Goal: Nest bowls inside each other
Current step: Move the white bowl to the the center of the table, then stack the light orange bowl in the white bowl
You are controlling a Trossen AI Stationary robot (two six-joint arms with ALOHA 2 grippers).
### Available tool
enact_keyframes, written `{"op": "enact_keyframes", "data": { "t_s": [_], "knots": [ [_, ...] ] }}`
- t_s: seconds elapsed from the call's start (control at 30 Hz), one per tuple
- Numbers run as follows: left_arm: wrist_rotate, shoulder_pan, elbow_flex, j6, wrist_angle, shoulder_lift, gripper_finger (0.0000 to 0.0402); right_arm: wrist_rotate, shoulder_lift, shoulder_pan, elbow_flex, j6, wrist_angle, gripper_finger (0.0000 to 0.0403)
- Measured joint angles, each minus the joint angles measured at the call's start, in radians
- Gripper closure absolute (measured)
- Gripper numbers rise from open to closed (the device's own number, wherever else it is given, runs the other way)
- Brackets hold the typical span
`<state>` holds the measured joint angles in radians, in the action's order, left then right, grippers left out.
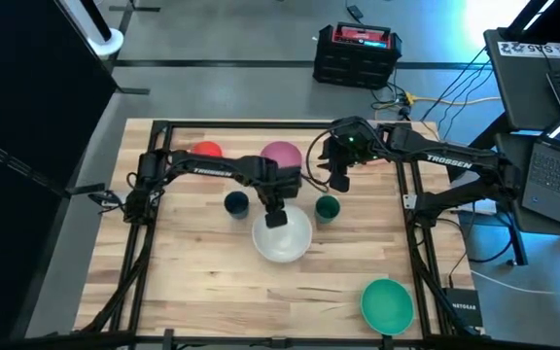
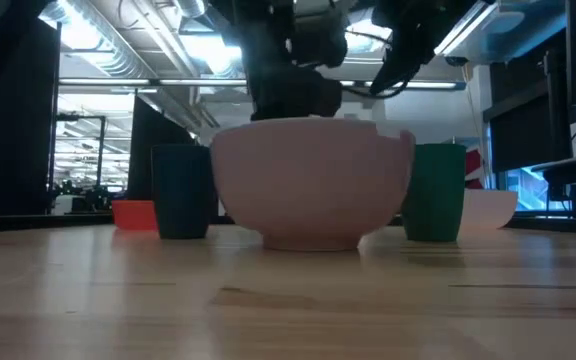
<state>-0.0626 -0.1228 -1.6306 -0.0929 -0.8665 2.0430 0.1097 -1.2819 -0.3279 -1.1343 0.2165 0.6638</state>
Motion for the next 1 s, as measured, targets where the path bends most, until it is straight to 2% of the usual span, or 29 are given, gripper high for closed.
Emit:
{"op": "enact_keyframes", "data": {
  "t_s": [0.33, 0.87, 1.0],
  "knots": [
    [0.012, -0.086, 0.0, 0.079, -0.009, 0.0, 0.0396, 0.008, 0.0, 0.0, 0.0, 0.0, 0.001, 0.0306],
    [0.03, -0.089, -0.051, 0.075, -0.077, -0.026, 0.0284, 0.007, 0.0, 0.0, 0.0, 0.0, -0.013, 0.0306],
    [0.028, -0.088, -0.129, 0.075, -0.168, -0.027, 0.0278, -0.003, 0.0, 0.0, 0.0, -0.001, -0.018, 0.0306]
  ]
}}
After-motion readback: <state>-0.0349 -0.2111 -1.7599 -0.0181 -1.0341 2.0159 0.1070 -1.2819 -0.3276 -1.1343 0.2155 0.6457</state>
